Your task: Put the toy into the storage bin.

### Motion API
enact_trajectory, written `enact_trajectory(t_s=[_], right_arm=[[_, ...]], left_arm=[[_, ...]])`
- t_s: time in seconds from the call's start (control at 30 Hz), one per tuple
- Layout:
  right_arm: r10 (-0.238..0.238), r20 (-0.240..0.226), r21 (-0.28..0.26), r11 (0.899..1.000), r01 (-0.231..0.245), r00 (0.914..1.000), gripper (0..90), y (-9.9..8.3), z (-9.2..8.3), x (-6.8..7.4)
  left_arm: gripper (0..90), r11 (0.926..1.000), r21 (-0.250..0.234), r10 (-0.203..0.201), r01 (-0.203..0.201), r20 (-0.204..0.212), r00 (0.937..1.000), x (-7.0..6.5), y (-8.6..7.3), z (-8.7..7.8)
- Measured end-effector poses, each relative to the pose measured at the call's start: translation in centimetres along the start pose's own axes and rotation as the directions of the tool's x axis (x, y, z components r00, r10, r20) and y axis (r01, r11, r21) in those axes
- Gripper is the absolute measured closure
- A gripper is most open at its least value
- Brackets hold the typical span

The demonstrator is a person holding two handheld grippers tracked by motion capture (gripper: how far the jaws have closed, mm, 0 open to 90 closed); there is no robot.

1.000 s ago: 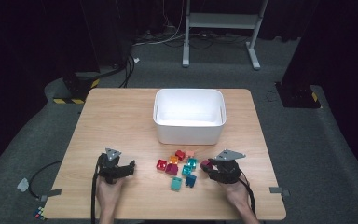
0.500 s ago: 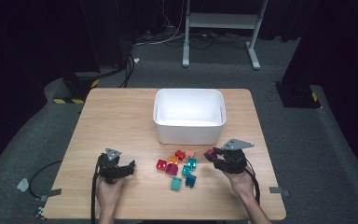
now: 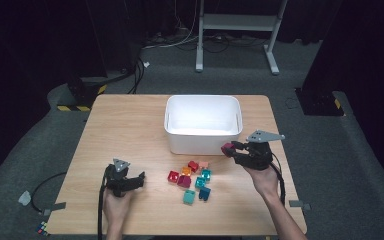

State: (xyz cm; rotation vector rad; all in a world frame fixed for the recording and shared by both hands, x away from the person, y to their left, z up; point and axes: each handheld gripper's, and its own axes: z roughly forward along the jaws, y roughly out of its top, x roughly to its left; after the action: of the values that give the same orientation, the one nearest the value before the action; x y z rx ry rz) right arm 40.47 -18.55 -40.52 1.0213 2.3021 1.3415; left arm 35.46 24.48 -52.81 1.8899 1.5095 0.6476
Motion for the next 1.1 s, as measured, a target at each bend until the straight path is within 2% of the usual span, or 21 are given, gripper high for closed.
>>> enact_trajectory(t_s=[0.27,0.43,0.83,1.1], right_arm=[[-0.005,-0.008,-0.036,0.999,0.005,1.0,58.7,2.2,-0.8,-0.6],[-0.017,-0.001,-0.04,0.999,0.017,0.9999,58.7,3.3,-0.9,-0.8],[-0.01,0.0,-0.054,0.998,0.01,0.9999,58.7,5.6,-0.4,-1.8],[-0.01,0.018,-0.046,0.999,0.011,0.9998,58.7,6.9,1.0,-2.5]], left_arm=[[14.5,1.0,0.0,0.0,0.0,0.0,1.0,0.0,0.0,0.0],[14.5,1.0,0.0,0.001,-0.001,0.0,1.0,0.0,0.0,0.0],[14.6,1.0,0.0,0.0,0.0,0.0,1.0,0.0,0.0,0.0],[14.6,1.0,0.0,0.0,0.0,0.0,1.0,0.0,0.0,0.0]])
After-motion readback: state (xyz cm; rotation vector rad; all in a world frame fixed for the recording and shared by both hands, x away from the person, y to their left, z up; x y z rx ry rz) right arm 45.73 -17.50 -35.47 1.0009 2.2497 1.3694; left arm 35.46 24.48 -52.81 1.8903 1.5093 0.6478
